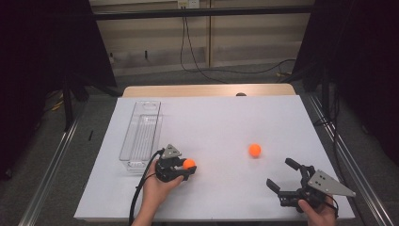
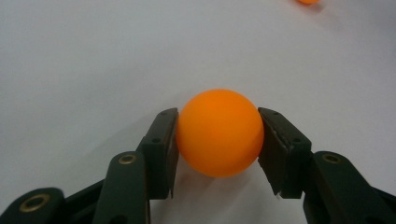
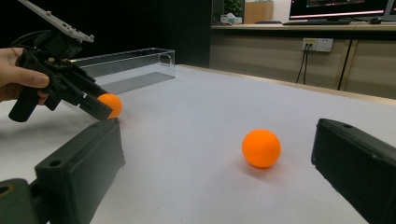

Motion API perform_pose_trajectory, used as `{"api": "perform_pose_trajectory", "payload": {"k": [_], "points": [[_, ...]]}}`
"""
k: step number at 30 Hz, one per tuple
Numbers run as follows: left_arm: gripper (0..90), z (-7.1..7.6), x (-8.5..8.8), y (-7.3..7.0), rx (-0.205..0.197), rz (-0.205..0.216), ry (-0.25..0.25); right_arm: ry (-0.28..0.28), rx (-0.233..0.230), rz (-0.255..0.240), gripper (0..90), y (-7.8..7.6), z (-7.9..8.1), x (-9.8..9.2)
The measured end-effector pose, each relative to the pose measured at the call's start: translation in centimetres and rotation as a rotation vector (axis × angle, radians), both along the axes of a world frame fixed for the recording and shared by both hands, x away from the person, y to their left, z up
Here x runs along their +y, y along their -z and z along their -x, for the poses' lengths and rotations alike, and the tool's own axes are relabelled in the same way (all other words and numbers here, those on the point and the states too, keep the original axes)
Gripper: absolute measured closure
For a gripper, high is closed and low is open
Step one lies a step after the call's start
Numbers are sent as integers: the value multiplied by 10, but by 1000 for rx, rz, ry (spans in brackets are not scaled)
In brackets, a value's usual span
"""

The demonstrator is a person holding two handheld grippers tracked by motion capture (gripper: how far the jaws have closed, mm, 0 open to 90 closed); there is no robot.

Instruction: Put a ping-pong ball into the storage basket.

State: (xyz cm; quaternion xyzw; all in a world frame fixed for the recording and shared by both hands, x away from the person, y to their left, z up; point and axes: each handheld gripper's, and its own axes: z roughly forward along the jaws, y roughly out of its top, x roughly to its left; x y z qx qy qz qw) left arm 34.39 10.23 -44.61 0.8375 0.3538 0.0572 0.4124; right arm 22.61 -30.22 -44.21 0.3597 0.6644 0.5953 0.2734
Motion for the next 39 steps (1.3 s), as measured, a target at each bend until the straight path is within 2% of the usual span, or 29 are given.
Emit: {"api": "perform_pose_trajectory", "payload": {"k": [5, 8, 23, 39], "points": [[508, 0, 1, -2, -6, -4, 1, 1, 0, 0, 17, 0, 0, 0], [508, 0, 1, -3, -2, 10, -4, 1, -1, -2, 17, 0, 0, 0], [508, -3, 0, -6, 11, 9, -10, 3, 3, -4, 17, 1, -1, 0], [508, -3, 3, -12, 3, 26, -16, 5, 4, -7, 17, 1, -1, -1]]}}
